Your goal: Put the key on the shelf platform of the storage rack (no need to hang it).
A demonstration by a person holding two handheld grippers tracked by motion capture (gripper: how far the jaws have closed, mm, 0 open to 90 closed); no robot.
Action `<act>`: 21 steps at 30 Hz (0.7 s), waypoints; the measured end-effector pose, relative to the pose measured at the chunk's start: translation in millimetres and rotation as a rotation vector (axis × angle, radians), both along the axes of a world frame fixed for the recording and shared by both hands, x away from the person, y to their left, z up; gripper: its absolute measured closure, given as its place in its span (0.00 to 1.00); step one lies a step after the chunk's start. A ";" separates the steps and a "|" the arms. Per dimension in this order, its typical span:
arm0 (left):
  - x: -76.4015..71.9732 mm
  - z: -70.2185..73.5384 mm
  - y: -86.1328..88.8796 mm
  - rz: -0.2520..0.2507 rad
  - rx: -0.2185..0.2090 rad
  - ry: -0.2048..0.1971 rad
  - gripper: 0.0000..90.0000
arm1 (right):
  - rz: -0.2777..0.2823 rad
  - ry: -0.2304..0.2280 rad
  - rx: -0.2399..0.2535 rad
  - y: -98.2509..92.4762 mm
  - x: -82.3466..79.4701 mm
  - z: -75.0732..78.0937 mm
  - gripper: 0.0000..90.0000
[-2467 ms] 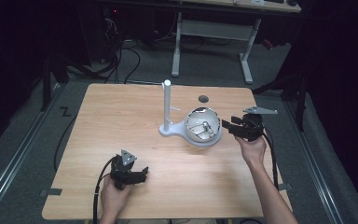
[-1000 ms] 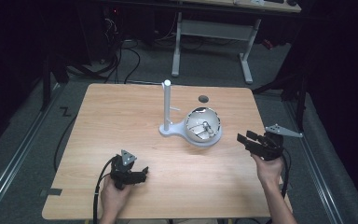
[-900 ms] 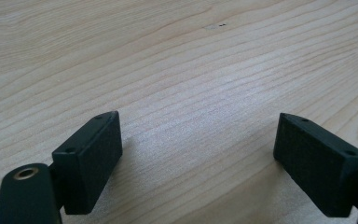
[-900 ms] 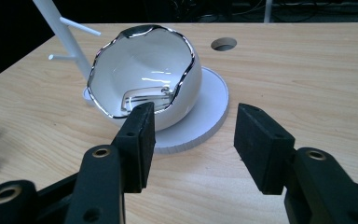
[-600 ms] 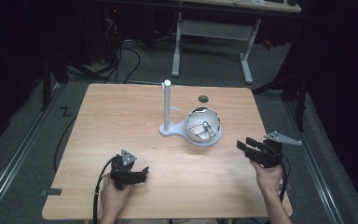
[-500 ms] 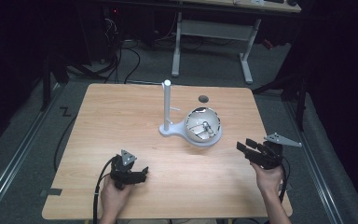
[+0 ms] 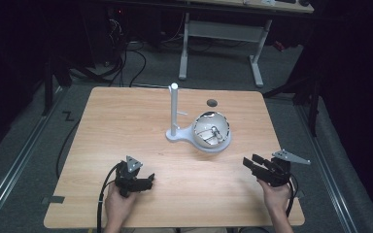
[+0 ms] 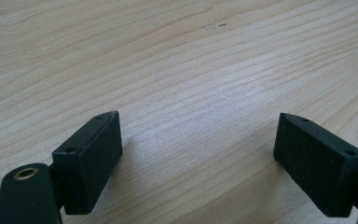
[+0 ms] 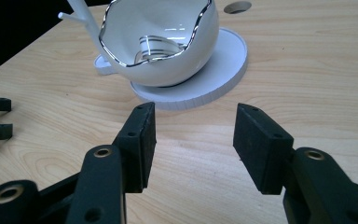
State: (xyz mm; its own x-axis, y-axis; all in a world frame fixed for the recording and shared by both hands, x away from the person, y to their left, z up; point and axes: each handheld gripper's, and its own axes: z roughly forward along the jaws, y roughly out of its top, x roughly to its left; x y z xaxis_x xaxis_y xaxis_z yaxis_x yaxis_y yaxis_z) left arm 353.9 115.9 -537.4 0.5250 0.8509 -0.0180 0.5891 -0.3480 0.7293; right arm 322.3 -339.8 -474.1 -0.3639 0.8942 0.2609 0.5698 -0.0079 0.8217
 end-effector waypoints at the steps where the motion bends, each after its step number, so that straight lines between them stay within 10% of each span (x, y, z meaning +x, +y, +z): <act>1: 0.0 0.0 0.0 0.000 0.000 0.000 0.17 | 0.000 0.003 0.002 1.0 -0.2 -1.1 0.55; 21: -0.2 0.0 0.1 0.000 0.000 0.000 0.17 | 0.067 0.025 -0.046 29.8 1.2 -25.2 0.56</act>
State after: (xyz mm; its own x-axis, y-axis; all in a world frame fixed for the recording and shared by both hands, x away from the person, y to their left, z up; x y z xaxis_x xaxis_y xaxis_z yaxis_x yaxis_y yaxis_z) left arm 353.7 116.0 -537.4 0.5249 0.8510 -0.0178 0.5889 -0.3480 0.7295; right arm 323.5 -310.0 -499.3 -0.4170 0.8794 0.2298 0.5879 0.0681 0.8061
